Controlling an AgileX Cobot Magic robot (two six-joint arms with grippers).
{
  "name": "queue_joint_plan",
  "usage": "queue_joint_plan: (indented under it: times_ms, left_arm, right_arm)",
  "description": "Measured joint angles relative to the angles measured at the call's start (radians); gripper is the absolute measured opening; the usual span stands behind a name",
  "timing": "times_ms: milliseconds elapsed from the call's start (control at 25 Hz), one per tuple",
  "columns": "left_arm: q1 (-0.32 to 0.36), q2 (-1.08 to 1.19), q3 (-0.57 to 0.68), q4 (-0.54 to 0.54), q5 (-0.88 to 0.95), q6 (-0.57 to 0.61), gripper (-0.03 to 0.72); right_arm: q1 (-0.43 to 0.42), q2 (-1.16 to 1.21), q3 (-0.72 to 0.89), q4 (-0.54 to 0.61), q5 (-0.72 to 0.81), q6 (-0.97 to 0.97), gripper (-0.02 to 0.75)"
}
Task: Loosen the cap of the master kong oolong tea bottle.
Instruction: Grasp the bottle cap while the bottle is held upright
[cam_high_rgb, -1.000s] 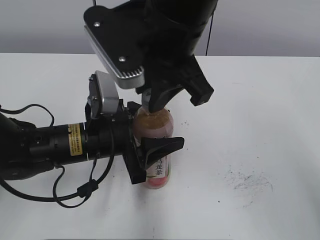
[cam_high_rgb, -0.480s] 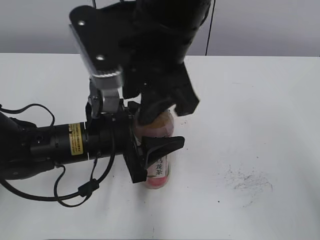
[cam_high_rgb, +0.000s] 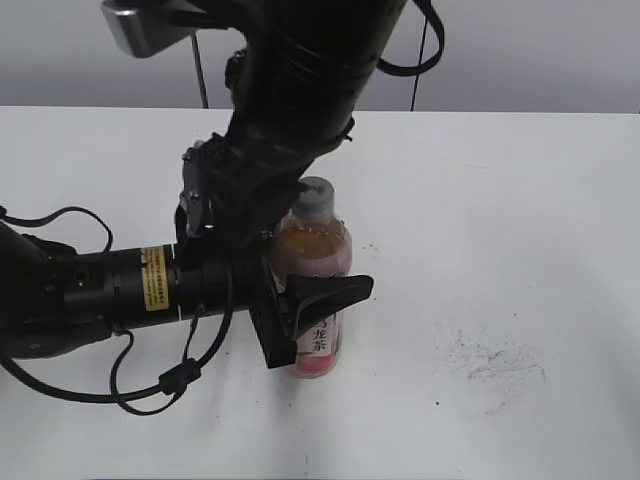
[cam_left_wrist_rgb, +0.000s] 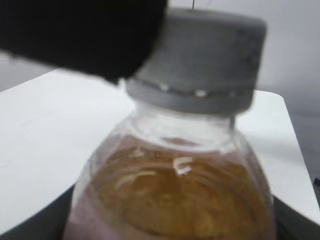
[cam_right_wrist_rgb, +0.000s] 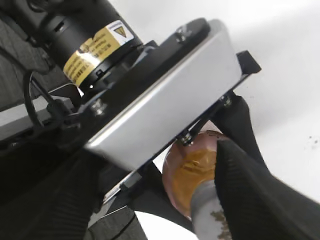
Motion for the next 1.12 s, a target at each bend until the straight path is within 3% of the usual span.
queue_joint_plan:
  times_ms: [360, 1120]
  left_arm:
    - [-0.001, 0.001, -0.003, -0.015, 0.009, -0.035, 0.445]
    - [0.0, 0.001, -0.003, -0.005, 0.007, -0.003, 0.445]
  right_arm:
    - [0.016, -0.002, -0.007, -0.076, 0.014, 0.259, 0.528]
    - [-0.003, -0.084, -0.05, -0.215, 0.026, 0.235, 0.522]
